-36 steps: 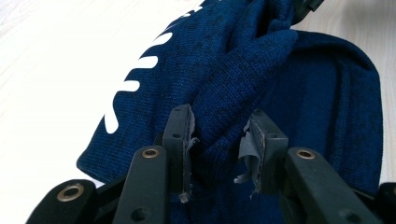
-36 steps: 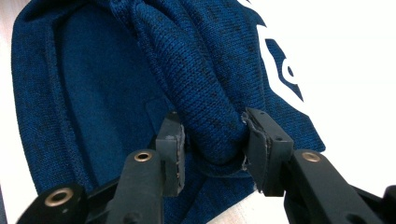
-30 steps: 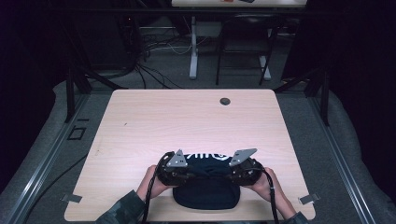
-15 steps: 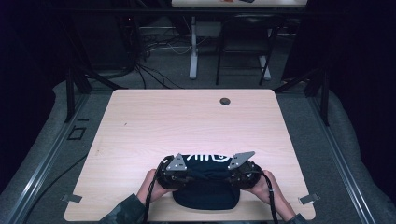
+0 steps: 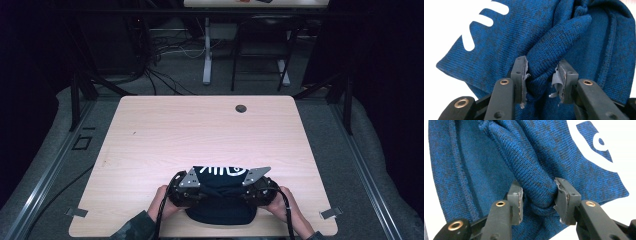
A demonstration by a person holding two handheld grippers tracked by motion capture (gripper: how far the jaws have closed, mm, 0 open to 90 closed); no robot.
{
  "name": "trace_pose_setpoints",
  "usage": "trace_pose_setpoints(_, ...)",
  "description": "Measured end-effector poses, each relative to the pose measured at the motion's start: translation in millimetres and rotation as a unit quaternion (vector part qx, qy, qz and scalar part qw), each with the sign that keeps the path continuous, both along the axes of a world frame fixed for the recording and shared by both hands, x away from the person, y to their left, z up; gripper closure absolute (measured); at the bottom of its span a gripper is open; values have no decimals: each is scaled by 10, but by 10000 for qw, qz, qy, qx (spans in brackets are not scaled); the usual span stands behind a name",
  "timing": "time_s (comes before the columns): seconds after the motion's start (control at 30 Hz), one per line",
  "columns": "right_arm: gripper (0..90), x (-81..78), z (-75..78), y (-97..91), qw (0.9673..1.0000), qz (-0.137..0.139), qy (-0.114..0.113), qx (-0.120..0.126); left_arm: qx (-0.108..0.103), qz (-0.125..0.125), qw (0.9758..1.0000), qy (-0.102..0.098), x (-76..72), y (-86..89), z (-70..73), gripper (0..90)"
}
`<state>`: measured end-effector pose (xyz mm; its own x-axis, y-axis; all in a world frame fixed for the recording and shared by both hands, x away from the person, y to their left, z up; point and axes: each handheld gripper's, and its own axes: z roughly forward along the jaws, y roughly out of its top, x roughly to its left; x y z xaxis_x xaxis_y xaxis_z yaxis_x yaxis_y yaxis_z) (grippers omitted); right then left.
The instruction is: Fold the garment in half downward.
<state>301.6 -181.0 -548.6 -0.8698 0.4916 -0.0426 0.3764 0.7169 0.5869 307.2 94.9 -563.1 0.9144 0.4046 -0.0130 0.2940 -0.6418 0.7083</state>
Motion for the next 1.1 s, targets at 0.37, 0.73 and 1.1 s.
trace_pose_setpoints(0.37,486,-33,74,-69,9994,-110,129,300,-152,-25,9996,221,-25,26,73,446)
trace_pose_setpoints(0.73,415,-108,395,-283,9969,-295,-108,728,-431,335,9983,-189,-61,225,425,317)
trace_pose_setpoints(1.1,439,122,338,-199,9916,-965,-132,850,-137,917,9951,-354,240,105,360,315)
